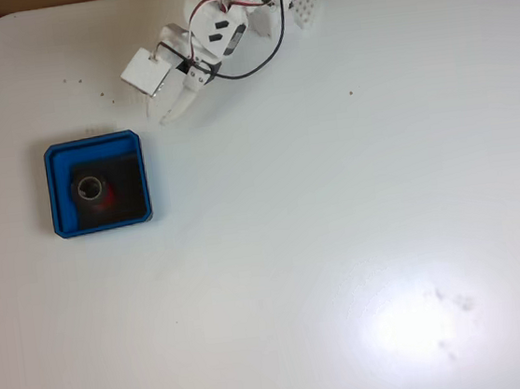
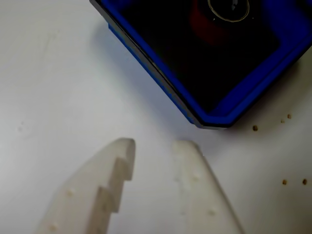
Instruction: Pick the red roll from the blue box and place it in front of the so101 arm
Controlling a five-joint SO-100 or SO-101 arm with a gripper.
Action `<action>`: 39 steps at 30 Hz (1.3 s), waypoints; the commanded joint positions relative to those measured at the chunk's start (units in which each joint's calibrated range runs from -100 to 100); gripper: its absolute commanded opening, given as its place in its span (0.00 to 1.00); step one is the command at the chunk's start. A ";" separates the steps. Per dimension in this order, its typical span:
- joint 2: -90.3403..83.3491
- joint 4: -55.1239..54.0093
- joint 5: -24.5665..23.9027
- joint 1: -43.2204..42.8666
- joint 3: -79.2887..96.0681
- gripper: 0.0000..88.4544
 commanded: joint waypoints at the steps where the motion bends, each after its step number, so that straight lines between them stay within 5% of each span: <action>1: 8.75 -1.02 0.25 1.57 -11.38 0.02; 26: 51.39 -0.20 0.33 7.82 -54.33 0.02; 39: 66.28 22.16 0.25 7.92 -79.58 0.02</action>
